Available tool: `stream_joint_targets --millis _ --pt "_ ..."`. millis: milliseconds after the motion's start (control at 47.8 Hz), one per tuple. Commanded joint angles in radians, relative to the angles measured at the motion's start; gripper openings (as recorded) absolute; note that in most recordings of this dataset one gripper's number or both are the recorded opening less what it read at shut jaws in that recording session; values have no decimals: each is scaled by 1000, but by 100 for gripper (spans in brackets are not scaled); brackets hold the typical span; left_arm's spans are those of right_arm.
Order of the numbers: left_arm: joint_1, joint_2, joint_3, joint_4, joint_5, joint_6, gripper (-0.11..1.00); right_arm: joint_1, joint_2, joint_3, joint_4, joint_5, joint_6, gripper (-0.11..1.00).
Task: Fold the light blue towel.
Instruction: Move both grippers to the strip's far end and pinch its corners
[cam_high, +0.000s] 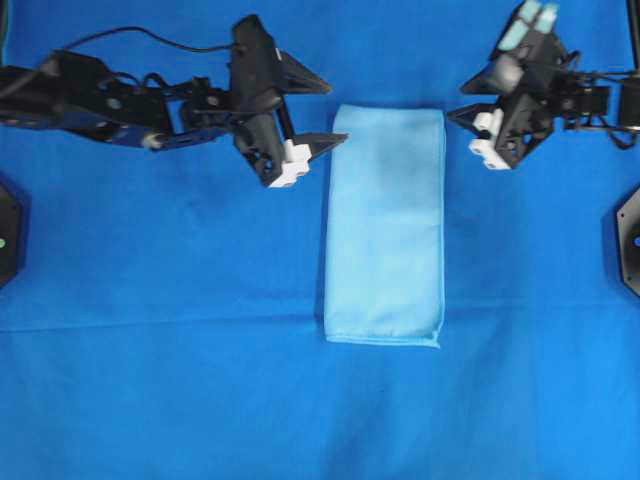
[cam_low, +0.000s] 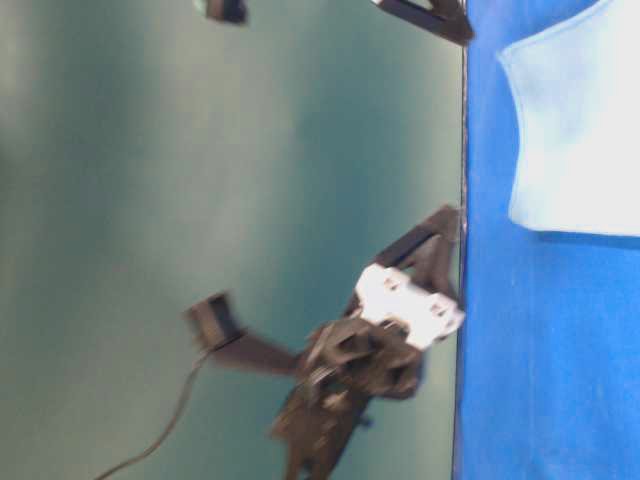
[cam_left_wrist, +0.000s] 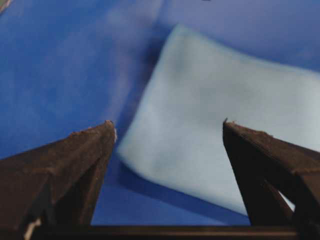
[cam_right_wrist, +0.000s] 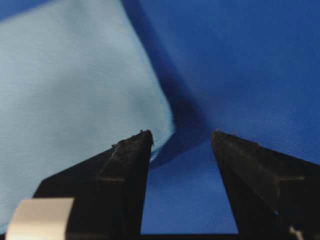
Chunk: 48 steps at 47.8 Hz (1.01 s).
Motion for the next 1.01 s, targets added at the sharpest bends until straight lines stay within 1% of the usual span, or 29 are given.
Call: stream_joint_targets --millis 0,147,251,335,419,461,503,545,586,628,670,733,775,817,984 --pt "23 46 -48 2 -6 0 83 -6 58 -44 -9 -17 -2 57" --pt "37 133 -100 2 -8 0 83 -14 152 -81 -12 -38 -2 59" --pt "41 179 -129 2 -6 0 83 -15 193 -87 -11 -38 0 60" --pt "41 204 -138 2 0 0 83 -17 219 -91 -8 -40 2 60" --pt "41 218 -138 2 9 0 80 -17 233 -91 -6 -40 3 60" --pt "41 222 -133 2 15 0 76 -17 233 -89 -6 -41 5 59" --pt "41 222 -130 2 21 0 69 -17 233 -89 -8 -43 3 58" --pt "41 222 -126 2 23 0 60 -17 233 -91 -11 -46 2 56" --pt "40 221 -123 2 25 0 49 -17 233 -92 -12 -51 0 49" --pt "38 219 -120 2 25 0 38 -17 233 -92 -14 -58 -2 40" --pt "35 219 -118 2 25 0 28 -17 233 -92 -17 -67 -3 28" --pt "34 219 -115 2 25 0 15 -17 233 -92 -26 -80 -3 10" --pt "32 218 -115 2 25 0 8 -17 233 -94 -32 -87 -5 2" --pt "29 218 -115 2 25 0 5 -17 233 -94 -35 -92 -5 2" --pt "15 218 -118 2 23 0 5 -17 233 -100 -41 -91 -5 2"
